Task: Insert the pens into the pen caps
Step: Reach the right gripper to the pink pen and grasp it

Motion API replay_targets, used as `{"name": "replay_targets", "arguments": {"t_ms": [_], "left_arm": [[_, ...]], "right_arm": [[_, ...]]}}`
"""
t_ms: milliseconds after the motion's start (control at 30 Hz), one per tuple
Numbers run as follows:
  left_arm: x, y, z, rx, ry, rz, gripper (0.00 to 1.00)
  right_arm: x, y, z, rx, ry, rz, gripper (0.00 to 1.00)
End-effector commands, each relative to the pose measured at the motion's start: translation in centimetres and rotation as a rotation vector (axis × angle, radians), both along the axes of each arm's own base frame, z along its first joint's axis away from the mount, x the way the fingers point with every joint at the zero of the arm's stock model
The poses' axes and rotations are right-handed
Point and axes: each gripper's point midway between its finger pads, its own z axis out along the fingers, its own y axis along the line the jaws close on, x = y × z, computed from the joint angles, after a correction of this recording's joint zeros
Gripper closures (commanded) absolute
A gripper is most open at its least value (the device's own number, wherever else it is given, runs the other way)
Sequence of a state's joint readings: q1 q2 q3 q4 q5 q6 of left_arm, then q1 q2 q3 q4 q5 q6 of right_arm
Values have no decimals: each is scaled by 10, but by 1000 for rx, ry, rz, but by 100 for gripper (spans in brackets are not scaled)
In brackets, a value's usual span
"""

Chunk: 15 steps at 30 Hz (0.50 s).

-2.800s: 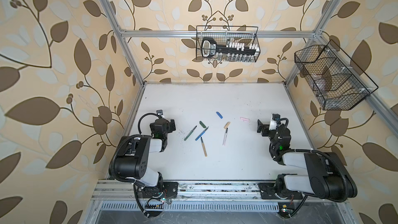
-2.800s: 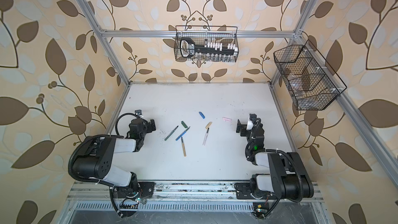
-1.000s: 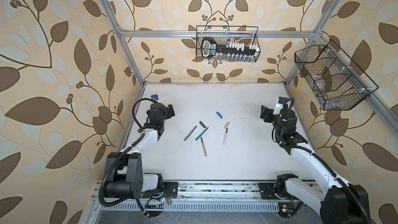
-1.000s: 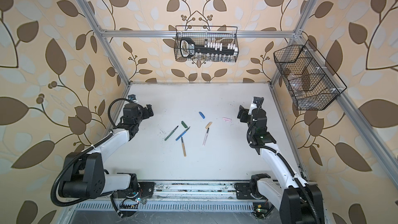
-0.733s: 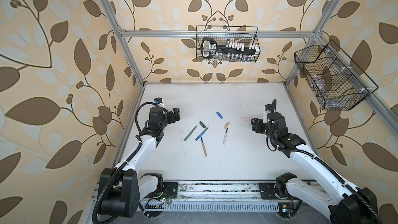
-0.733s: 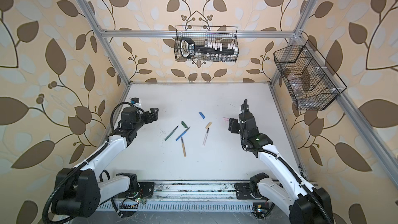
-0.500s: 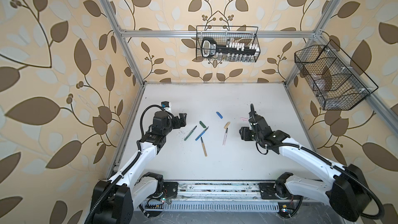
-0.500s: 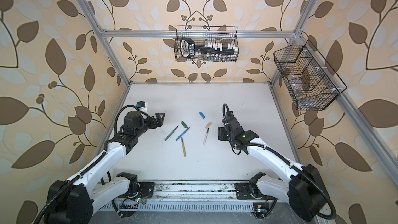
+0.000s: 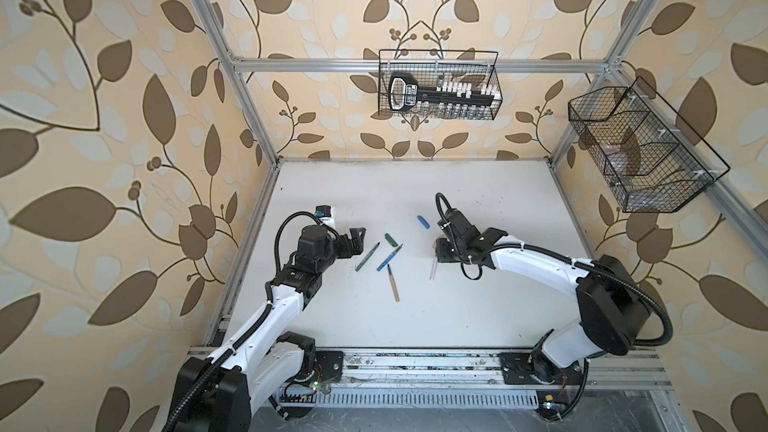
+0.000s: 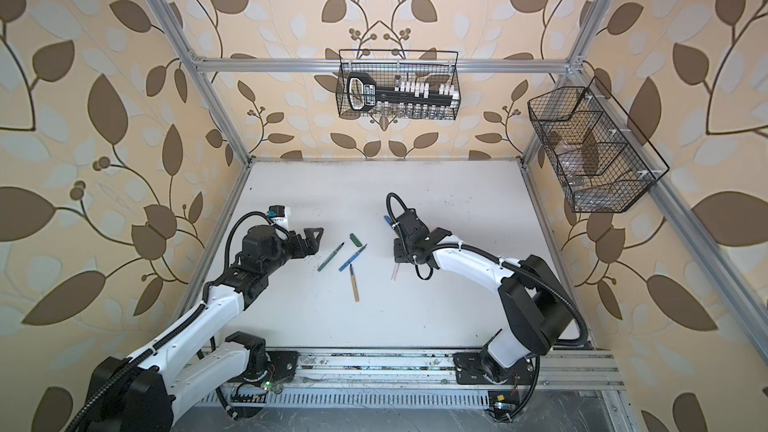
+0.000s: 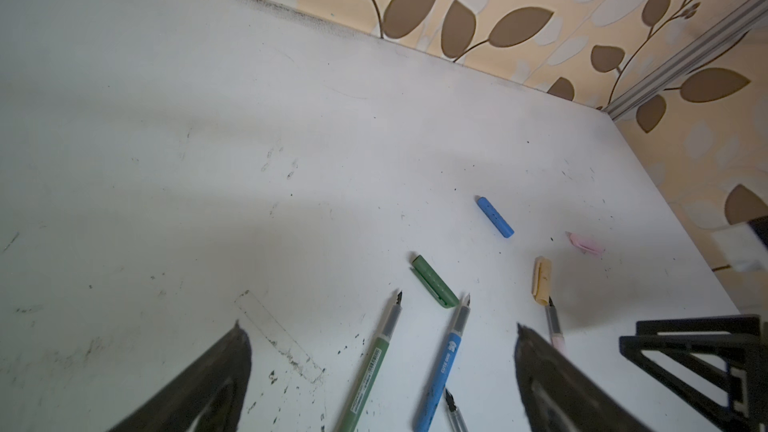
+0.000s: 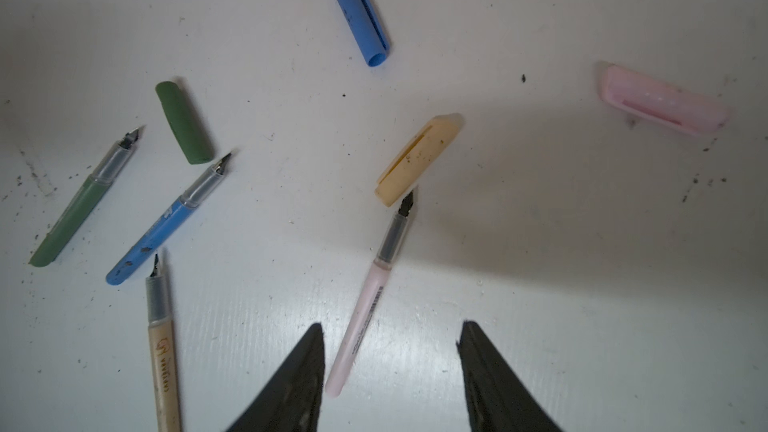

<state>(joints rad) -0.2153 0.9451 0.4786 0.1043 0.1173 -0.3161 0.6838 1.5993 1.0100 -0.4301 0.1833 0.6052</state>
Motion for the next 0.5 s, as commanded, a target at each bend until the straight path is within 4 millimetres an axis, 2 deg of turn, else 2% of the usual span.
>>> {"name": "replay_targets", "arguments": {"t_ms": [0, 233, 467], "left_arm": [[3, -2, 17, -23, -54, -4, 1], [5, -3, 12, -26, -23, -5, 1], [3, 2, 15, -17, -44, 17, 1]], "right_arm": [[-2, 5, -11, -35, 47, -6, 47], [4, 13, -30, -81, 85, 3, 53], [7, 7, -45, -127, 101, -9, 54]]}}
